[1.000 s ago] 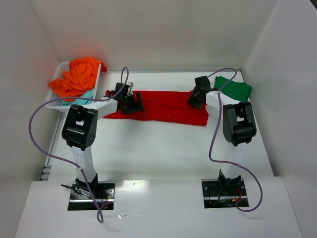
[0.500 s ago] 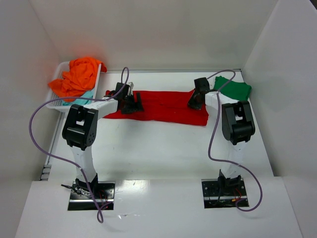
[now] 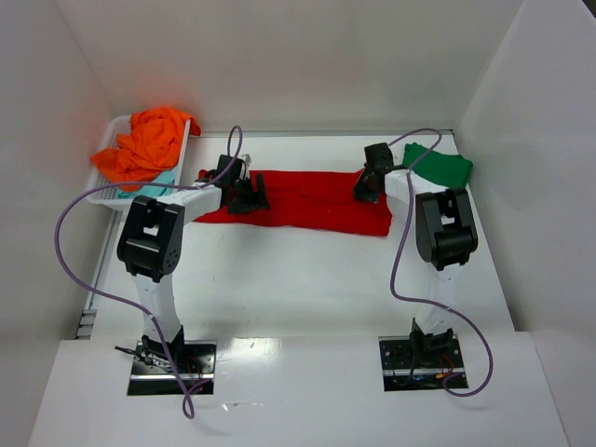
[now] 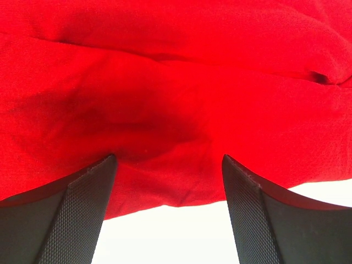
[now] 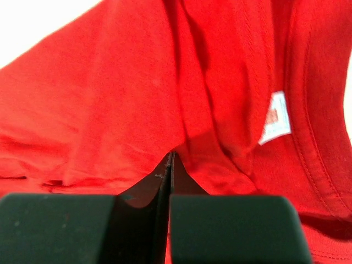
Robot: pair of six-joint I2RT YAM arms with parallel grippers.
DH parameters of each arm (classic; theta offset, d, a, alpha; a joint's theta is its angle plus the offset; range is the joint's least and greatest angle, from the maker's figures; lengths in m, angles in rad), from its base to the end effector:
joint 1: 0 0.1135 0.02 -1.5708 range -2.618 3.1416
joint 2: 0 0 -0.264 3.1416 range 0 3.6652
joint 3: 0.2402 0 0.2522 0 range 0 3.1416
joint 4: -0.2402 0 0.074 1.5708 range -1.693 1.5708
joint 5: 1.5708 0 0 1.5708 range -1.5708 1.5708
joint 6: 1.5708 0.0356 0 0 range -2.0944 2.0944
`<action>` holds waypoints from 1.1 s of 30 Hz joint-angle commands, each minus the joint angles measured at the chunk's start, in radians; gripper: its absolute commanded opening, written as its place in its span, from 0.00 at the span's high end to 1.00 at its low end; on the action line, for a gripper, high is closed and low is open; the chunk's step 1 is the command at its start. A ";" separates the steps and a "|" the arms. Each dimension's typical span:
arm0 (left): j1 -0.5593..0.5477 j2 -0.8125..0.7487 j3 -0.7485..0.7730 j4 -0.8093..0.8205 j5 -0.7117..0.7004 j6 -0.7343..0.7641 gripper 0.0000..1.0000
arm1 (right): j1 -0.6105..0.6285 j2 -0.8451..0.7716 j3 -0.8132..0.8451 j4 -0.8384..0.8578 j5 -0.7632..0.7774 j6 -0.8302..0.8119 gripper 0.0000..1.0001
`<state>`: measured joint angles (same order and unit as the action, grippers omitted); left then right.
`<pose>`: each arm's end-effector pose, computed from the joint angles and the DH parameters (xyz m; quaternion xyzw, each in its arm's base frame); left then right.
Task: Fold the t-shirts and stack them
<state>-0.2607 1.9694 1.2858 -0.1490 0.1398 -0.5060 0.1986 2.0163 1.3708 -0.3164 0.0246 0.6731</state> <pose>0.4082 -0.1140 0.1678 -0.0888 0.9265 -0.1950 0.3094 0.4200 0.0836 0.1624 0.2278 0.9263 0.1159 0.2767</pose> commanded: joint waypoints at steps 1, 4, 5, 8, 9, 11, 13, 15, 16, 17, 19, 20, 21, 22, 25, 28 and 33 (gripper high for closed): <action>-0.005 0.060 -0.006 -0.058 -0.016 -0.009 0.15 | 0.010 -0.008 0.083 0.007 0.023 -0.023 1.00; -0.005 0.060 -0.006 -0.058 -0.006 -0.009 0.15 | 0.010 -0.018 0.125 -0.003 0.023 -0.023 1.00; -0.005 0.060 -0.006 -0.058 -0.006 -0.009 0.15 | 0.010 -0.018 0.125 -0.003 0.023 -0.023 1.00; -0.005 0.060 -0.006 -0.058 -0.006 -0.009 0.15 | 0.010 -0.007 0.148 -0.022 0.011 -0.032 1.00; -0.005 0.060 -0.006 -0.058 -0.006 -0.009 0.15 | 0.010 0.008 0.165 -0.036 0.011 -0.032 1.00; -0.005 0.060 -0.006 -0.058 -0.006 -0.009 0.15 | 0.010 0.009 0.163 -0.058 0.011 -0.032 0.86; -0.005 0.060 -0.006 -0.058 -0.006 -0.009 0.15 | 0.010 0.009 0.142 -0.068 0.032 -0.032 0.70; -0.005 0.060 -0.006 -0.058 -0.006 -0.009 0.15 | 0.010 -0.002 0.111 -0.079 0.047 -0.032 0.54; -0.005 0.069 -0.006 -0.058 -0.006 -0.009 0.15 | 0.010 -0.017 0.102 -0.091 0.058 -0.032 0.51; -0.005 0.069 -0.006 -0.058 0.003 -0.009 0.15 | 0.010 -0.027 0.079 -0.092 0.058 -0.032 0.49; -0.005 0.069 -0.006 -0.058 0.003 -0.009 0.15 | 0.010 -0.054 0.053 -0.092 0.058 -0.032 0.48; -0.005 0.069 -0.006 -0.058 0.003 -0.009 0.15 | 0.010 -0.063 0.027 -0.092 0.058 -0.032 0.48; -0.005 0.069 -0.006 -0.058 0.003 -0.009 0.15 | 0.010 -0.073 0.016 -0.079 0.058 -0.032 0.48; -0.005 0.069 -0.006 -0.058 0.003 -0.009 0.15 | 0.010 -0.073 0.007 -0.069 0.058 -0.032 0.48; -0.005 0.069 -0.006 -0.058 0.003 -0.009 0.15 | 0.010 -0.064 -0.003 -0.059 0.049 -0.032 0.48; -0.005 0.069 -0.006 -0.058 0.003 -0.009 0.15 | 0.010 -0.045 -0.003 -0.050 0.031 -0.023 0.48; -0.005 0.069 -0.006 -0.058 0.003 -0.009 0.15 | 0.010 -0.027 -0.003 -0.026 0.021 -0.023 0.52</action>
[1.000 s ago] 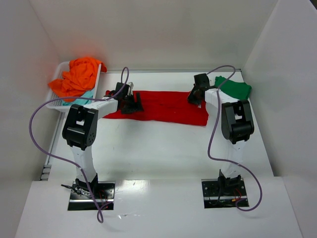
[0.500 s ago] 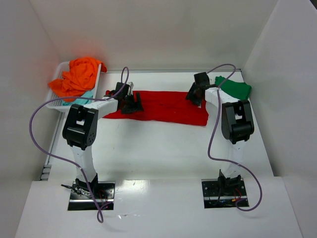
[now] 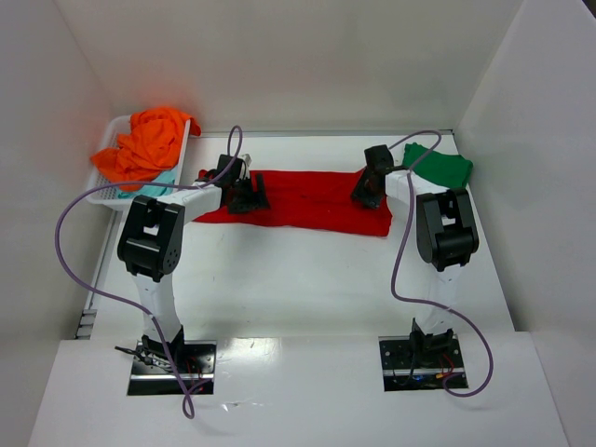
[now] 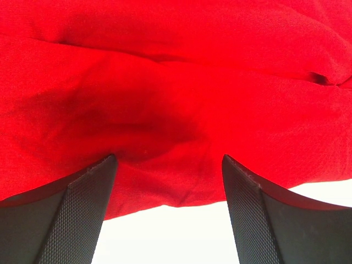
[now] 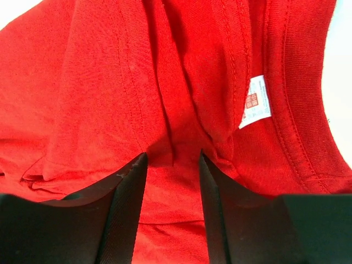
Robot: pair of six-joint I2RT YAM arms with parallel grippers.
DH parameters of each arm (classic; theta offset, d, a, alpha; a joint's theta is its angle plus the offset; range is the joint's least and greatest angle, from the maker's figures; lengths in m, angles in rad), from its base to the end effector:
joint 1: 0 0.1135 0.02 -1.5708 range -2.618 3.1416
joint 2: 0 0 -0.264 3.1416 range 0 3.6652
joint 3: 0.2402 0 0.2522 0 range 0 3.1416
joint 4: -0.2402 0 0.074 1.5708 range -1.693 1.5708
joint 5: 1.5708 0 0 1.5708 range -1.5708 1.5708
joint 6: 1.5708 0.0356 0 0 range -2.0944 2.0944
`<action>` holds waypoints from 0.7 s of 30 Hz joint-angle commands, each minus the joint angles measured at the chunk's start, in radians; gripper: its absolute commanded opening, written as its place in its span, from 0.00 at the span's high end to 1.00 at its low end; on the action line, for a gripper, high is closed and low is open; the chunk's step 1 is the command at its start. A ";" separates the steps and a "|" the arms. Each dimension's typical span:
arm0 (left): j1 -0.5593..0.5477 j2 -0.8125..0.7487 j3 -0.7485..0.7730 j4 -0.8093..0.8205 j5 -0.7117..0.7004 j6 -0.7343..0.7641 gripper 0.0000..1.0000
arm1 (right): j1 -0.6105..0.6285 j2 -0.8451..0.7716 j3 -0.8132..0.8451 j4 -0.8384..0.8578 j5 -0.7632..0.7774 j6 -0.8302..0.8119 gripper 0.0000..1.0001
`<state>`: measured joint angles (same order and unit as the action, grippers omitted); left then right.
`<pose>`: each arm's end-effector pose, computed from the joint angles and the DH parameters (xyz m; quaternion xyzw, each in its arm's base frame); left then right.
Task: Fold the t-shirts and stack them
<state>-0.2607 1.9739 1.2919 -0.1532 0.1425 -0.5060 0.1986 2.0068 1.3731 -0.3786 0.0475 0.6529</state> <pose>0.4092 -0.1144 0.1675 -0.0885 0.9269 -0.1958 0.3078 0.4145 0.0817 0.1632 0.2228 0.9348 0.0930 0.2604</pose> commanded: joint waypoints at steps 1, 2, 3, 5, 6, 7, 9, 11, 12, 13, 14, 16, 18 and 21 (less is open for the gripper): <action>-0.005 0.065 -0.013 -0.054 0.000 -0.009 0.15 | 0.010 -0.017 0.004 0.037 -0.011 -0.002 0.54; -0.005 0.065 -0.013 -0.054 0.000 -0.009 0.15 | 0.010 -0.008 0.015 0.037 -0.011 -0.002 0.55; -0.005 0.065 -0.013 -0.054 0.000 -0.009 0.15 | 0.010 0.001 0.015 0.037 -0.023 -0.002 0.58; -0.005 0.065 -0.013 -0.054 0.000 -0.009 0.15 | 0.010 0.001 0.024 0.037 -0.032 -0.002 0.62; -0.005 0.065 -0.013 -0.054 0.000 -0.009 0.15 | 0.010 0.010 0.024 0.037 -0.032 -0.002 0.63; -0.005 0.065 -0.013 -0.054 0.000 -0.009 0.15 | 0.010 0.010 0.024 0.037 -0.032 -0.002 0.64; -0.005 0.074 -0.013 -0.054 0.000 -0.009 0.15 | 0.010 0.020 0.024 0.037 -0.041 -0.002 0.68; -0.005 0.074 -0.013 -0.054 0.000 -0.009 0.15 | 0.010 0.020 0.024 0.037 -0.041 -0.002 0.72; -0.005 0.074 -0.013 -0.054 0.000 -0.009 0.15 | 0.010 0.020 0.024 0.037 -0.041 -0.002 0.74; -0.005 0.074 -0.013 -0.054 0.000 -0.009 0.15 | 0.010 0.029 0.024 0.037 -0.050 -0.002 0.76; -0.005 0.074 -0.013 -0.054 0.000 -0.009 0.15 | 0.010 0.029 0.024 0.046 -0.051 -0.002 0.77; -0.005 0.074 -0.013 -0.054 0.000 -0.009 0.15 | 0.010 0.038 0.024 0.046 -0.051 -0.002 0.79; -0.005 0.074 -0.013 -0.054 0.000 -0.009 0.15 | 0.010 0.038 0.034 0.046 -0.060 -0.002 0.81; -0.005 0.074 -0.013 -0.054 0.000 -0.009 0.15 | 0.010 0.038 0.043 0.046 -0.060 -0.002 0.92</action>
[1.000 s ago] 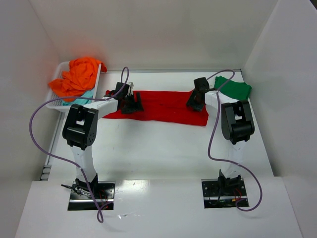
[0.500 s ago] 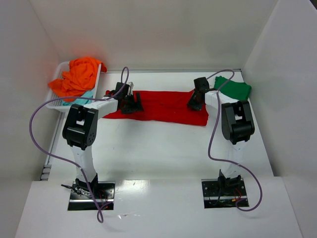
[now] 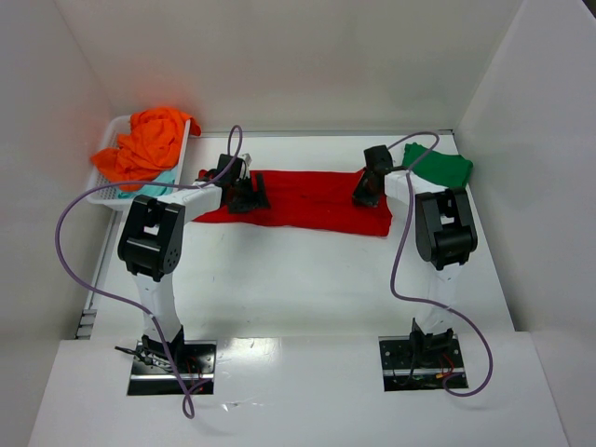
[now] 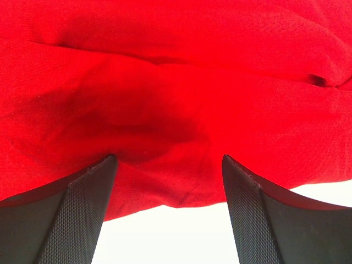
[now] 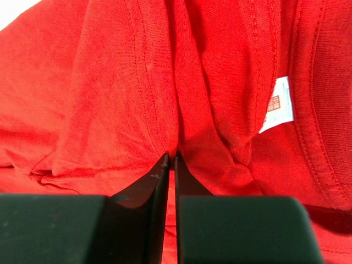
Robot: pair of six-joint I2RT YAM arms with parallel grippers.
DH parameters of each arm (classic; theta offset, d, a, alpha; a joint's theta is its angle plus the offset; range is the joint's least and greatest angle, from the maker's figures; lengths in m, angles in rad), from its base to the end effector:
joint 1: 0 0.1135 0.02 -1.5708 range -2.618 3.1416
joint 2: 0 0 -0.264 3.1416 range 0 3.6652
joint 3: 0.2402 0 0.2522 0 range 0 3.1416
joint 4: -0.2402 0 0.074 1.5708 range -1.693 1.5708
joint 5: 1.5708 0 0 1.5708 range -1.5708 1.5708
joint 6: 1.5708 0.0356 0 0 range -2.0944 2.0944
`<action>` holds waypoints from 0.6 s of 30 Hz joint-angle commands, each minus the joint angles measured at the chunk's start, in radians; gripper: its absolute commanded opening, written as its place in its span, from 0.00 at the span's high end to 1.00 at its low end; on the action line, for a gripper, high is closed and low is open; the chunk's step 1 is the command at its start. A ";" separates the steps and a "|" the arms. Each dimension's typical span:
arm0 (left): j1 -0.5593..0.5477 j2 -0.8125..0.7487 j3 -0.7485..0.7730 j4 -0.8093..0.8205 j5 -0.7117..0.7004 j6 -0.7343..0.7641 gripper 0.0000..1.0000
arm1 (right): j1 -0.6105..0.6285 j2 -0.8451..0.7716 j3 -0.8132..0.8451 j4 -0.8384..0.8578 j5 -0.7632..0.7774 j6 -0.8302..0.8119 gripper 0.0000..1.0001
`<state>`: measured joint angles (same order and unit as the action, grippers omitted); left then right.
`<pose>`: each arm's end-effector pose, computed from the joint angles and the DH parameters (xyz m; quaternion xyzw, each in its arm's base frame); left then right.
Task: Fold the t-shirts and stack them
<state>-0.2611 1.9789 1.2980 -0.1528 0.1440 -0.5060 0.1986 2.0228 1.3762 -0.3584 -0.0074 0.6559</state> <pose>0.4105 -0.1150 0.1674 -0.0879 0.9266 -0.1967 0.3081 0.4173 0.0842 0.1588 0.2167 0.9355 0.1189 0.2526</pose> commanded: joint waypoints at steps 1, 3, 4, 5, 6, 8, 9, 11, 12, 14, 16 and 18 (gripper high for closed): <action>-0.004 0.069 -0.019 -0.054 -0.001 -0.009 0.15 | 0.010 0.022 0.040 0.026 -0.005 -0.006 0.94; -0.004 0.069 -0.019 -0.054 -0.001 -0.009 0.15 | 0.010 0.013 0.063 0.026 0.006 -0.006 0.96; -0.004 0.069 -0.019 -0.054 -0.001 -0.009 0.15 | 0.010 0.013 0.063 0.026 0.017 -0.006 0.96; -0.004 0.069 -0.019 -0.054 -0.001 -0.009 0.15 | 0.010 0.013 0.089 0.026 0.017 -0.006 0.97; -0.004 0.069 -0.019 -0.054 -0.001 -0.009 0.15 | 0.010 0.013 0.099 0.015 0.026 -0.006 0.97; -0.004 0.069 -0.019 -0.054 -0.001 -0.009 0.15 | 0.010 0.013 0.138 0.015 0.026 -0.015 0.99; -0.004 0.069 -0.019 -0.054 -0.001 -0.009 0.15 | 0.010 0.023 0.150 0.015 0.026 -0.015 0.99; -0.004 0.069 -0.019 -0.054 -0.001 -0.009 0.15 | 0.010 0.034 0.184 0.015 0.015 -0.015 0.99; -0.004 0.069 -0.019 -0.054 -0.001 -0.009 0.15 | 0.010 0.045 0.184 0.015 -0.012 -0.015 0.99; -0.004 0.069 -0.019 -0.054 -0.001 -0.009 0.15 | 0.010 0.069 0.224 0.026 -0.026 -0.015 0.99; -0.004 0.069 -0.019 -0.054 -0.001 -0.009 0.15 | 0.010 0.108 0.253 0.026 -0.037 -0.015 0.99; -0.004 0.078 -0.019 -0.054 -0.001 -0.009 0.15 | 0.019 0.135 0.306 0.026 -0.037 -0.025 0.99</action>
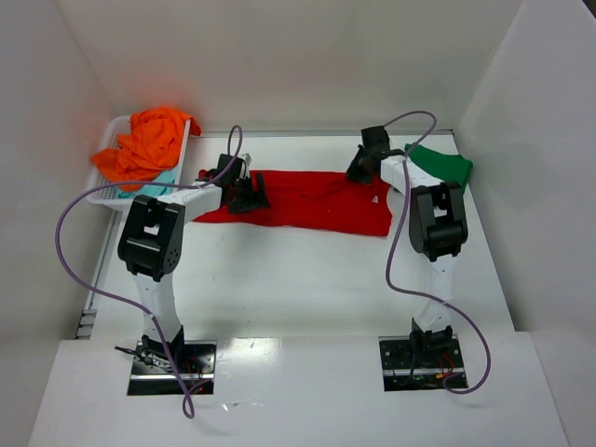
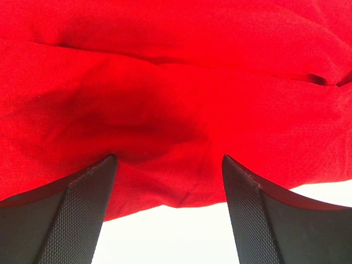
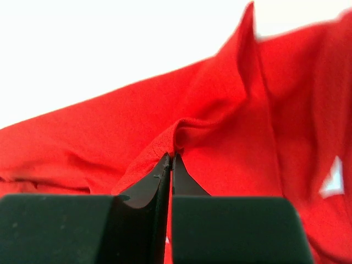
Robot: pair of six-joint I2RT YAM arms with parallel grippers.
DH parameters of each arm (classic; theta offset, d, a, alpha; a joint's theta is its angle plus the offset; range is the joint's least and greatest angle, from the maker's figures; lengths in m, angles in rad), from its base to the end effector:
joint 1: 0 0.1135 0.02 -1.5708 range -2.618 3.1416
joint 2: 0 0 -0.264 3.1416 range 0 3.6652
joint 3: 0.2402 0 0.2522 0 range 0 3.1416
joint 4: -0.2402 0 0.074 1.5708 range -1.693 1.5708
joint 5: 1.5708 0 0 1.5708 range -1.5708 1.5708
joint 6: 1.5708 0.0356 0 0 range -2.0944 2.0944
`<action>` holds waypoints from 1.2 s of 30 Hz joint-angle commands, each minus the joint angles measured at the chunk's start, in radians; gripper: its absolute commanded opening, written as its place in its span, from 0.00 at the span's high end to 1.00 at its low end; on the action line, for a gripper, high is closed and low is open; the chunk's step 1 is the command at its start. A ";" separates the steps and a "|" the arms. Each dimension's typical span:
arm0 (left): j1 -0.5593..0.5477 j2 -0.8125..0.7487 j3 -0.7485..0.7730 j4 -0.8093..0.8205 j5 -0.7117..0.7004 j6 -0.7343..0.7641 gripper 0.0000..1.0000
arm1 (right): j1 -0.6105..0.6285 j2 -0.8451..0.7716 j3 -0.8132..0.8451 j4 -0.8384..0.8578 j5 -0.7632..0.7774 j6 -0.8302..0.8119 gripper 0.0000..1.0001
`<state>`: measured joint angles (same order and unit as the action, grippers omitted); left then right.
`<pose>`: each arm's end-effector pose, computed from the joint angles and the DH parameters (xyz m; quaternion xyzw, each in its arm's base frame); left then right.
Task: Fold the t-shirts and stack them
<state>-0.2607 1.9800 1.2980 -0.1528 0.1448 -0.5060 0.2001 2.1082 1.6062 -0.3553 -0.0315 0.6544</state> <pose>0.4106 -0.1149 0.1669 -0.0880 0.9268 -0.1968 0.3075 0.4609 0.0946 0.1922 0.2056 0.9141 0.1581 0.3117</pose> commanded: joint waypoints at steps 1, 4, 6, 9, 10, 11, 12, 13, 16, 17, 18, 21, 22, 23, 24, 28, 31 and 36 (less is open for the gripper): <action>-0.005 0.077 -0.019 -0.054 -0.002 -0.009 0.15 | 0.018 0.065 0.095 0.022 -0.024 -0.024 0.99; -0.005 0.077 -0.019 -0.054 0.007 -0.009 0.15 | 0.018 0.127 0.167 0.013 -0.033 -0.024 0.99; -0.005 0.077 -0.019 -0.054 0.007 -0.009 0.15 | 0.018 0.176 0.231 0.001 -0.033 -0.024 0.99; -0.005 0.086 -0.019 -0.054 0.007 -0.009 0.15 | 0.018 0.228 0.314 -0.017 -0.044 -0.024 0.99; -0.005 0.086 -0.019 -0.054 0.007 -0.009 0.15 | 0.018 0.228 0.331 -0.017 -0.053 -0.024 0.99; -0.005 0.086 -0.019 -0.054 0.007 -0.009 0.15 | 0.018 0.242 0.357 -0.017 -0.053 -0.024 0.98; -0.005 0.086 -0.019 -0.054 0.007 -0.009 0.15 | 0.018 0.251 0.368 -0.017 -0.064 -0.024 0.98; -0.005 0.095 -0.019 -0.054 0.007 -0.009 0.15 | 0.027 0.251 0.386 -0.017 -0.064 -0.024 0.95; -0.005 0.095 -0.019 -0.054 0.007 -0.009 0.15 | 0.027 0.271 0.409 -0.017 -0.085 -0.024 0.94; -0.005 0.095 -0.019 -0.054 0.007 -0.009 0.15 | 0.027 0.271 0.419 -0.017 -0.085 -0.035 0.94; -0.005 0.095 -0.019 -0.054 0.007 -0.009 0.15 | 0.036 0.282 0.419 -0.008 -0.094 -0.035 0.92; -0.005 0.095 -0.019 -0.054 0.007 -0.009 0.15 | 0.036 0.291 0.419 0.003 -0.119 -0.035 0.82; -0.005 0.095 -0.019 -0.054 0.007 -0.009 0.15 | 0.045 0.303 0.419 0.003 -0.133 -0.035 0.68; -0.005 0.095 -0.019 -0.054 0.007 -0.009 0.15 | 0.045 0.303 0.428 0.003 -0.133 -0.035 0.59; -0.005 0.095 -0.019 -0.054 0.007 -0.009 0.15 | 0.045 0.303 0.428 0.003 -0.142 -0.035 0.50; -0.005 0.085 -0.019 -0.066 0.007 -0.009 0.15 | 0.045 0.291 0.419 0.003 -0.128 -0.035 0.26; -0.005 0.065 0.007 -0.092 -0.004 0.010 0.15 | 0.045 0.230 0.381 -0.010 -0.065 -0.044 0.16; 0.032 -0.058 0.093 -0.163 0.018 0.118 0.11 | 0.045 -0.007 0.198 0.051 -0.001 -0.044 0.00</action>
<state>-0.2573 1.9888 1.3445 -0.2165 0.1558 -0.4713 0.2379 2.3085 1.8671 -0.3645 -0.0917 0.6228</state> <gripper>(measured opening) 0.884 0.988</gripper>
